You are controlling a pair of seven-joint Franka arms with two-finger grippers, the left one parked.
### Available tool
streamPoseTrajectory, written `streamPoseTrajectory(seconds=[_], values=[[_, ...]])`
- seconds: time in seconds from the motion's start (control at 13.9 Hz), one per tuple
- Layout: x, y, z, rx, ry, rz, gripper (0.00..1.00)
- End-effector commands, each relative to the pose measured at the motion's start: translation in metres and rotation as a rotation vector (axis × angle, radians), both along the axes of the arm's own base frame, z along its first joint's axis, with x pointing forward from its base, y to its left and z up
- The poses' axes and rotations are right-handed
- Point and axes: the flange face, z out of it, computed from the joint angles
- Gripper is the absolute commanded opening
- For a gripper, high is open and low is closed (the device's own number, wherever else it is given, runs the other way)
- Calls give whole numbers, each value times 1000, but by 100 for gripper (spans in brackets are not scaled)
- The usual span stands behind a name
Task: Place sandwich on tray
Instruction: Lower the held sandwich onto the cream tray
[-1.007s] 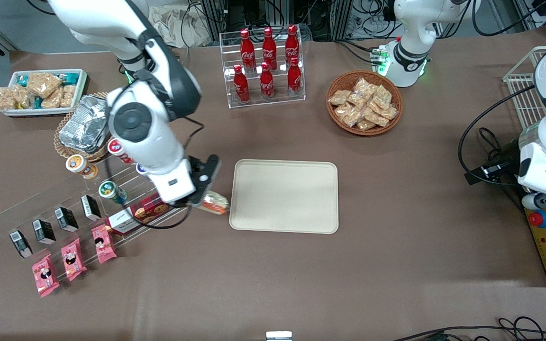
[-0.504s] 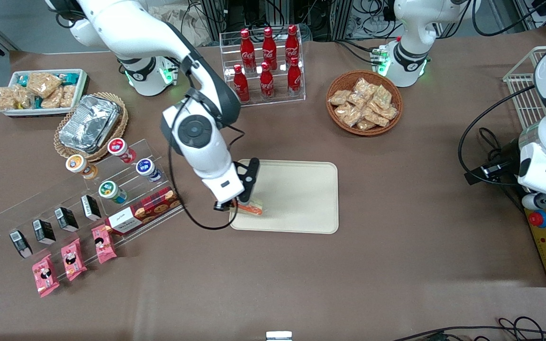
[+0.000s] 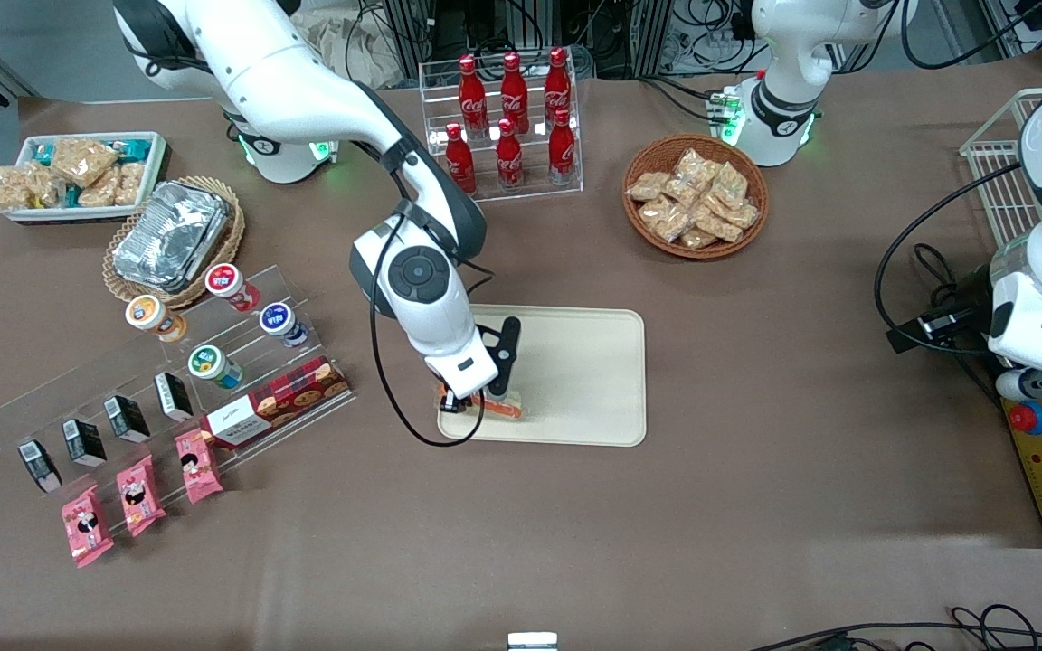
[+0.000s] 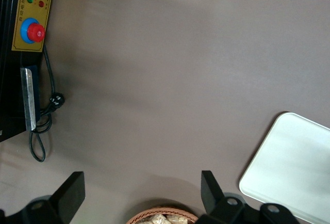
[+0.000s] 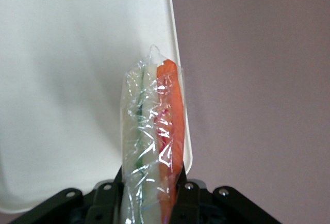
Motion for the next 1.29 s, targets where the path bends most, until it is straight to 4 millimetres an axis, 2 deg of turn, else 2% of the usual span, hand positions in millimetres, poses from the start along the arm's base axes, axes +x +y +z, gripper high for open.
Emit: streamPoseTrajectory(seconds=[0.0,0.29,0.58,0.65,0.79,1.01,1.15,1.22], values=[[13,7,-10,-1,-71,24,37],[18,6,-28,23,-100,11,37],[9,16,-38,21,-88,-1,39],[9,16,-37,21,-90,0,46],[7,20,-33,27,-92,2,76],[7,22,-13,49,-106,-3,97],[14,14,3,68,-113,-26,97],[20,6,17,93,-112,-58,97]])
